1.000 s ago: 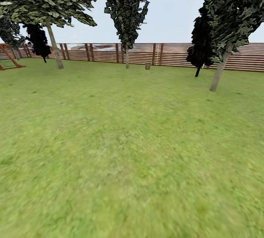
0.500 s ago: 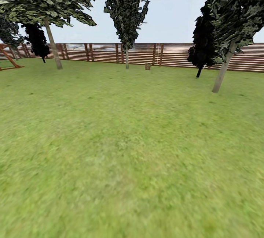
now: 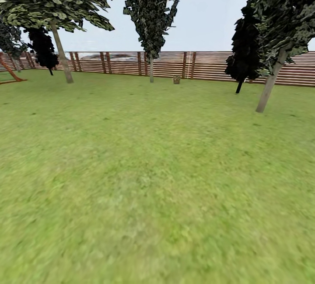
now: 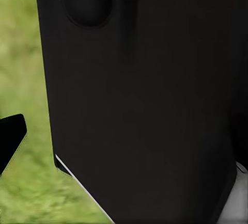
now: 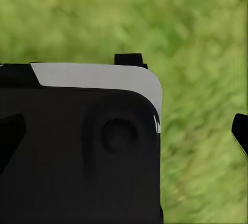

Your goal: Take the three Easter eggs out of the wicker basket on the lawn in the garden, then place them on the lawn next to a single tree (choose any tree) so that all three eggs are next to the same tree and none are left in the basket.

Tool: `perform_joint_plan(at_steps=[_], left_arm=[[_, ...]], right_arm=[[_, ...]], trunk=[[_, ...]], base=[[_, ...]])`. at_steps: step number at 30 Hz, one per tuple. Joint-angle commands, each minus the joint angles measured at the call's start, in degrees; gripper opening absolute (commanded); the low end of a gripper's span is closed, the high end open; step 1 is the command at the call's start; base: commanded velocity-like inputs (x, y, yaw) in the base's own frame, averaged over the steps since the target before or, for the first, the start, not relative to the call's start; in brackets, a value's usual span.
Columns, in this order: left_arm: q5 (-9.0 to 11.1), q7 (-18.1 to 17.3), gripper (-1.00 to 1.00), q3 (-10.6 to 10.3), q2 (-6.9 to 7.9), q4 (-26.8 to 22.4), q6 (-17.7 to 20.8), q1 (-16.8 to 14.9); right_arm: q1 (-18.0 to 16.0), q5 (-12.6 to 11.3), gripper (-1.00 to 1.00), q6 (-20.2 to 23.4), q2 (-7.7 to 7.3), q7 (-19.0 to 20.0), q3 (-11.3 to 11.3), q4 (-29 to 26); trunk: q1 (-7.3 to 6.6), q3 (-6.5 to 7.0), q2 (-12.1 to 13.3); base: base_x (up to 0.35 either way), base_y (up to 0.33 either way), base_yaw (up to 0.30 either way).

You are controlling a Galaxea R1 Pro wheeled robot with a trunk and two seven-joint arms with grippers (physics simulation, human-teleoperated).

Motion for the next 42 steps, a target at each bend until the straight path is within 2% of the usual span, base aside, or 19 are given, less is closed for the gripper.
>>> perform_joint_plan(at_steps=[1, 42], left_arm=[[0.1, 0.0, 1.00, 0.1, -0.01, 0.0, -0.1, 0.0], [0.1, 0.0, 1.00, 0.1, -0.01, 0.0, -0.2, 0.0]], right_arm=[[0.0, 0.1, 1.00, -0.2, -0.01, 0.2, -0.3, 0.1], [0.0, 0.0, 1.00, 0.1, 0.14, 0.6, -0.5, 0.1]], trunk=[[0.03, -0.05, 0.0], [0.03, -0.05, 0.0]], base=[[0.337, 0.000, 0.000], [0.337, 0.000, 0.000]])
